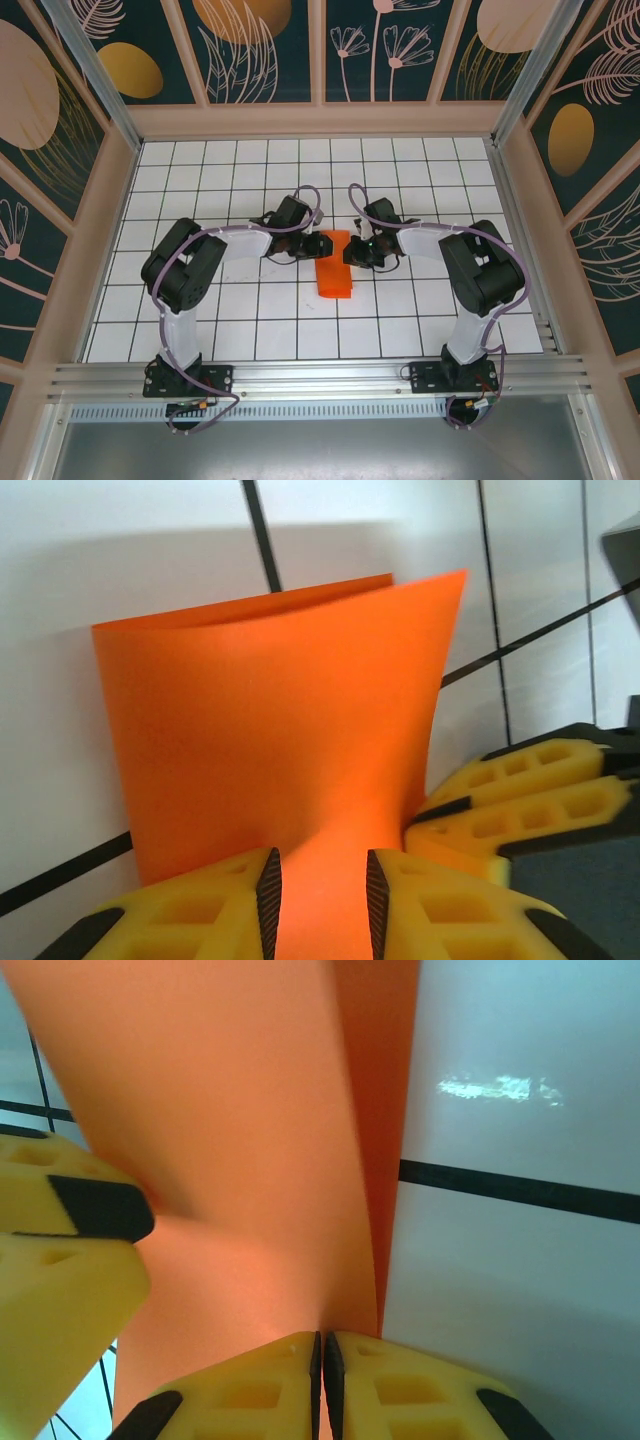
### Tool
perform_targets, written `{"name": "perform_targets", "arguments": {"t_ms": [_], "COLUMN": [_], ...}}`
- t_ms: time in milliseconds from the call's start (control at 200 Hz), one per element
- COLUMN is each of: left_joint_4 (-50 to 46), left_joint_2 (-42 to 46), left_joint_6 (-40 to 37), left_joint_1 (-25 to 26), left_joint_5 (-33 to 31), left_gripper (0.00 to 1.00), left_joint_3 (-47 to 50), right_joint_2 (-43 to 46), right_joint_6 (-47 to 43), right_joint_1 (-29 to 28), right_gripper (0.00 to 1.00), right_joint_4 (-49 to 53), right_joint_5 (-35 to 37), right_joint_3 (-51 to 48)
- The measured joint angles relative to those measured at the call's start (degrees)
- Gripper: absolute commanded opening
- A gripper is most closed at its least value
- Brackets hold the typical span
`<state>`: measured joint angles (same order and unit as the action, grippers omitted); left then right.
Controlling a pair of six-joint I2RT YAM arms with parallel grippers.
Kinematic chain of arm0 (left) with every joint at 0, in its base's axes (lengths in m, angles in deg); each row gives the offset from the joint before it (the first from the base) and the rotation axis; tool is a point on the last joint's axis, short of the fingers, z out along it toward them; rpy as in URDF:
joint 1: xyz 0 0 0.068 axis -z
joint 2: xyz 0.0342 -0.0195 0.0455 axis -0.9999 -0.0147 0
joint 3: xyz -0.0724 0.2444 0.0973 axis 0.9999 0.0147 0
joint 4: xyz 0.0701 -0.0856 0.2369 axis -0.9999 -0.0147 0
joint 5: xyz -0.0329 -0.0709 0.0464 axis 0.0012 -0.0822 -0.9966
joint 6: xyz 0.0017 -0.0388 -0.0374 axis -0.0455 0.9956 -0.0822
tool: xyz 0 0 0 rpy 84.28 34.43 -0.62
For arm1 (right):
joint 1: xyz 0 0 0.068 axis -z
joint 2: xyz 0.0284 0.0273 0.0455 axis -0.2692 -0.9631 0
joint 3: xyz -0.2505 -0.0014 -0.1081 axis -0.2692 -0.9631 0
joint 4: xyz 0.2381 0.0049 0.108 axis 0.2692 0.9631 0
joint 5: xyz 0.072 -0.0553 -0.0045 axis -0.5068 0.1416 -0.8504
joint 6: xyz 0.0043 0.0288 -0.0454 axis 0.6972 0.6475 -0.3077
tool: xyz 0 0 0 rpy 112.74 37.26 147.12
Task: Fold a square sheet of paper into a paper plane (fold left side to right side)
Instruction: Hold the square sheet of paper at the center of the table.
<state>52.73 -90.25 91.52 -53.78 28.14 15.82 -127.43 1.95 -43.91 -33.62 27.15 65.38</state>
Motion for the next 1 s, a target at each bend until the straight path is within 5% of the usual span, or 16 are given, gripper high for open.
{"name": "perform_targets", "arguments": {"t_ms": [701,1001], "left_joint_4": [0.7,0.7], "left_joint_2": [-0.7,-0.7], "left_joint_6": [0.0,0.0], "left_joint_1": [1.4,1.7], "left_joint_5": [-3.4,-4.2], "left_gripper": [0.29,0.29], "left_joint_3": [0.0,0.0], "right_joint_2": [7.3,-2.3], "right_joint_6": [1.2,2.8], "right_joint_1": [2.6,2.8], "right_gripper": [0.14,0.13], "right_joint_4": [-0.5,-2.9], "right_joint_5": [-0.2,-1.4], "right_joint_3": [0.8,7.9]}}
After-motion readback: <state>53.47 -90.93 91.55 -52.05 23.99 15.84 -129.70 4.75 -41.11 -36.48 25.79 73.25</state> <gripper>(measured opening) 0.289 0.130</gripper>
